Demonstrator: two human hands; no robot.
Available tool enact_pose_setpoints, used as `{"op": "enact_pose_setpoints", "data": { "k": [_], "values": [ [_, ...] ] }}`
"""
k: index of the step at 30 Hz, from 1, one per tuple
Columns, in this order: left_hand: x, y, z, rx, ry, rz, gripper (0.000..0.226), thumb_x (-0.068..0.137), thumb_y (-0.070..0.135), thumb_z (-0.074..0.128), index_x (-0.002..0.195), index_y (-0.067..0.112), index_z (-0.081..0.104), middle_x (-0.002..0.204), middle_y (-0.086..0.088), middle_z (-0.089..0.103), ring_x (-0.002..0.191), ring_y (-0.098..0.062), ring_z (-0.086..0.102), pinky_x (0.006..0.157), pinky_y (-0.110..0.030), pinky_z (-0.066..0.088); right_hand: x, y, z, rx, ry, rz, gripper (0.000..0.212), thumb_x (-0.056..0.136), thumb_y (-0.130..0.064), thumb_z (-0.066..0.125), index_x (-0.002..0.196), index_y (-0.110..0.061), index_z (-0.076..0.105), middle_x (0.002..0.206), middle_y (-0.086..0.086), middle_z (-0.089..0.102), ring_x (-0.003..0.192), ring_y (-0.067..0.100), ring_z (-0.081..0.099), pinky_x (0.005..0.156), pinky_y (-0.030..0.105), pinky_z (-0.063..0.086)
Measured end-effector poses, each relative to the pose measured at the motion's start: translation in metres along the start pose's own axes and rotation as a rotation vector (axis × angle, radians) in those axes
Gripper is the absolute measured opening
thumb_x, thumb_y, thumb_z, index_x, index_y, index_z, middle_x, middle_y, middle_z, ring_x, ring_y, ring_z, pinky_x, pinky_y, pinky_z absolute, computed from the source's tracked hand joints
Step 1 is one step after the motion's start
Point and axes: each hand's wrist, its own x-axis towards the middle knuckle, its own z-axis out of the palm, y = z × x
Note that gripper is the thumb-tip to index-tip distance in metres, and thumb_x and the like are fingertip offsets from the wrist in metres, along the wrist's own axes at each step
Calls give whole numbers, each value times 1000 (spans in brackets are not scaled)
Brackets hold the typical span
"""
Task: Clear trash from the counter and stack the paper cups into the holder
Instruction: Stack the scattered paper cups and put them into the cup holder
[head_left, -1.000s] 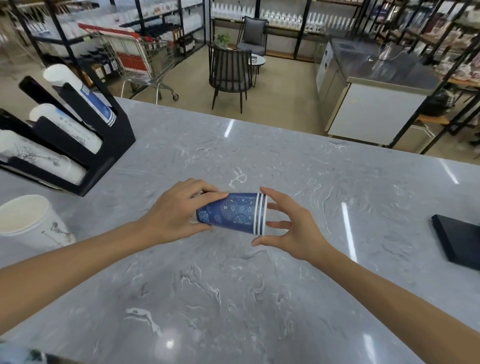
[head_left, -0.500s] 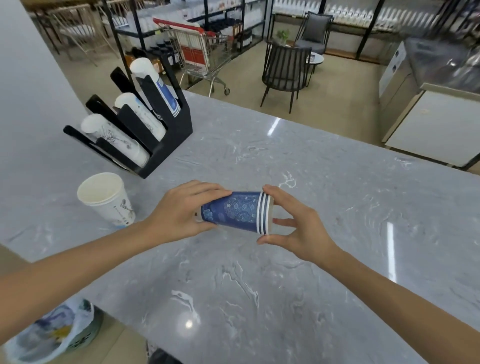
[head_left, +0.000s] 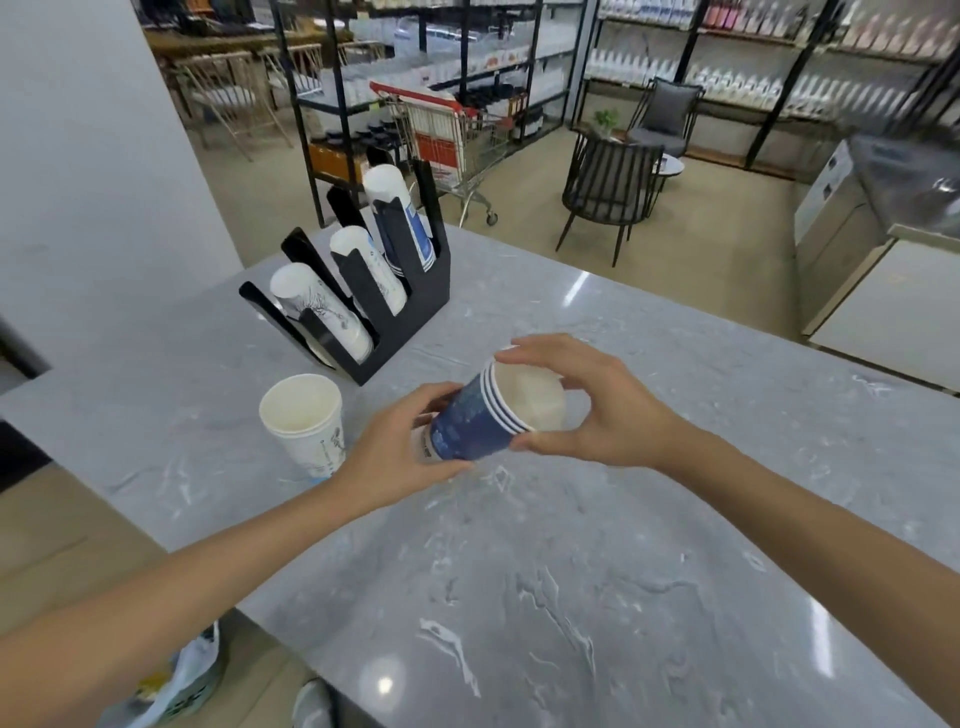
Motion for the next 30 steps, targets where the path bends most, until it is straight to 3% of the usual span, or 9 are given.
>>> {"op": "enact_pose_setpoints", "data": {
  "k": [4, 7, 9, 14, 20, 30],
  "values": [
    [4, -13, 1, -133, 38, -106, 75, 70, 22, 92, 134, 25, 52, 127, 12, 65, 120, -2, 62, 94, -17, 54, 36, -9, 5, -53, -45, -2, 76, 72, -50, 86, 140, -34, 54, 145, -12, 53, 135, -1, 44, 108, 18, 34],
    [2, -33, 7, -203, 43, -189, 72, 69, 19, 92, 129, 25, 53, 123, 10, 67, 120, -5, 62, 96, -26, 57, 48, -8, 21, -55, -73, 33, 83, 72, -53, 86, 144, -36, 48, 140, -24, 51, 126, -12, 42, 106, 8, 27],
    [0, -46, 10, -219, 31, -223, 73, 69, 21, 92, 130, 27, 53, 124, 10, 67, 120, -6, 62, 99, -31, 57, 51, -4, 32, -47, -96, 71, 87, 71, -54, 86, 146, -39, 44, 139, -29, 48, 125, -15, 41, 105, 9, 28],
    [-11, -68, 25, -206, -2, -275, 74, 68, 28, 92, 130, 29, 53, 125, 10, 68, 120, -6, 63, 104, -38, 53, 48, 6, 51, -17, -158, 147, 92, 70, -53, 87, 148, -38, 40, 147, -17, 50, 132, 6, 50, 112, 37, 41],
    [-20, -80, 40, -214, -41, -293, 67, 68, 27, 91, 124, 31, 55, 122, 10, 69, 118, -9, 65, 99, -38, 57, 37, 14, 66, -78, -245, 197, 96, 70, -57, 84, 151, -39, 34, 149, -13, 47, 135, 10, 45, 115, 34, 35],
    [-28, -71, 34, -184, -53, -238, 76, 73, 29, 89, 137, 29, 48, 133, 13, 62, 122, -5, 60, 94, -25, 56, 29, 11, 64, -90, -237, 231, 92, 75, -68, 74, 151, -40, 31, 153, -18, 40, 138, 10, 35, 115, 35, 36]
  ]
}}
